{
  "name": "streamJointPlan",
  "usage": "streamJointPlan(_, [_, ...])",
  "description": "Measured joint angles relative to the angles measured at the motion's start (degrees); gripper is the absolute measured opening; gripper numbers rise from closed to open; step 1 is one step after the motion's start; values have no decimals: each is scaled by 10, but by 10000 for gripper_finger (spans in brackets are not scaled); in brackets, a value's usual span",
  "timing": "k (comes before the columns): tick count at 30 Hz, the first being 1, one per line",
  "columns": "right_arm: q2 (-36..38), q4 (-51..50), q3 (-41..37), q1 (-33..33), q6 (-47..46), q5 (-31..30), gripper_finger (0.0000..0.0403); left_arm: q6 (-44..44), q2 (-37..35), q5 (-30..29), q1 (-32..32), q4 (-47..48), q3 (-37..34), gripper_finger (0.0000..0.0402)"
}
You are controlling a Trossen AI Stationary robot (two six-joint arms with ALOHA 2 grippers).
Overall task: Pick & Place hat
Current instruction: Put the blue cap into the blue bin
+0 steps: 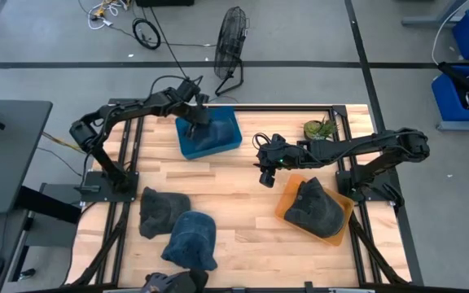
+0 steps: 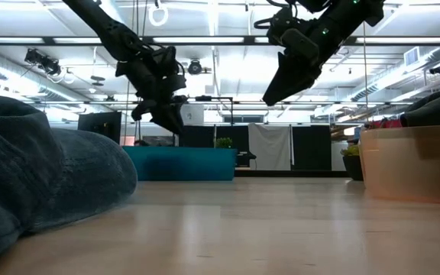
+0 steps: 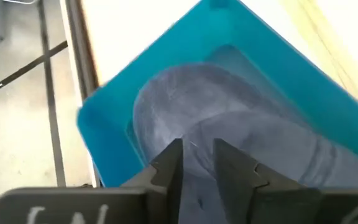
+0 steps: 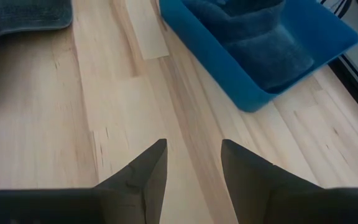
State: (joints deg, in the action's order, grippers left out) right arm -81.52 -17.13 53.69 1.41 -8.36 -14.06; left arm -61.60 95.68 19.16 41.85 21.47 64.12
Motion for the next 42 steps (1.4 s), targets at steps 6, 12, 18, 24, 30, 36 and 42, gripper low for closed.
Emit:
streamJointPlan(6, [0, 7, 0, 0, -2, 0, 156, 110, -5, -21, -8, -65, 0, 131])
streamJointPlan(12, [0, 6, 0, 0, -2, 0, 156, 148, -55, -25, -46, -57, 0, 135])
streamJointPlan(18, [0, 7, 0, 0, -2, 0, 156, 221, -158, -24, -112, 4, 0, 127])
streamJointPlan(24, [0, 8, 0, 0, -2, 0, 156, 527, -254, 2, -208, 108, 1, 126])
streamJointPlan(30, [0, 8, 0, 0, 10, 0, 156, 662, -271, 17, -345, 175, 1, 126])
streamJointPlan(36, [0, 8, 0, 0, 13, 0, 156, 780, -227, -43, -496, 201, 0, 126])
streamJointPlan(42, [0, 7, 0, 0, 11, 0, 156, 893, -162, -111, -619, 202, 0, 126])
